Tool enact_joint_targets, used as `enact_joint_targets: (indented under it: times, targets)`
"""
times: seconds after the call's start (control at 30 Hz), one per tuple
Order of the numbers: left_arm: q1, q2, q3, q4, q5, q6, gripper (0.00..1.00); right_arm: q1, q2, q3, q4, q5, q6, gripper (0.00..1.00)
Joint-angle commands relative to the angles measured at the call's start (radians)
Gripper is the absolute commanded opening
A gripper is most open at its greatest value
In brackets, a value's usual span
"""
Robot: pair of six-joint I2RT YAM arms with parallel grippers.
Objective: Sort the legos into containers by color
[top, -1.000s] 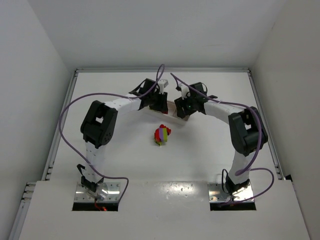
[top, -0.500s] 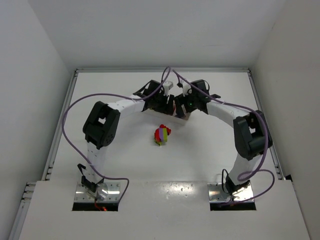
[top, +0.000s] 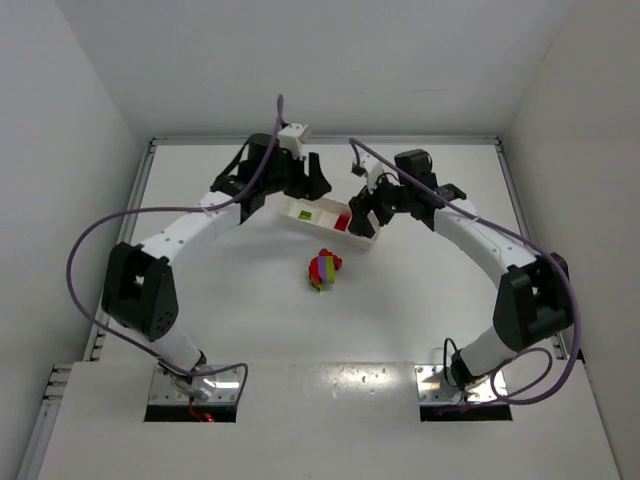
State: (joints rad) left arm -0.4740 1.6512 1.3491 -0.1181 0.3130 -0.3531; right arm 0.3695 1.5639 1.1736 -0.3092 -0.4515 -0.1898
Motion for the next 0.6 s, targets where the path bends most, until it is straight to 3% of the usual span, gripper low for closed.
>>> enact_joint_targets:
  times: [0.0, 0.27, 0.4, 0.43, 0.57]
  targets:
    - [0.107, -0.066, -0.056, -0.104, 0.063, -0.010, 0.67, 0.025, 0.025, 0.069, -0.171, -0.232, -0.184, 0.86]
    - [0.287, -0.143, -0.128, -0.202, 0.089, 0.039, 0.67, 0.183, 0.070, 0.054, -0.220, -0.260, -0.350, 1.00]
    - [0.339, -0.143, -0.140, -0.222, 0.089, 0.039, 0.69, 0.255, 0.119, 0.054, -0.235, -0.211, -0.392, 1.00]
    - [0.339, -0.152, -0.140, -0.222, 0.078, 0.039, 0.76, 0.264, 0.119, 0.054, -0.235, -0.198, -0.402, 1.00]
    - [0.350, -0.163, -0.150, -0.222, 0.067, 0.048, 0.79, 0.290, 0.130, 0.017, -0.185, -0.147, -0.402, 1.00]
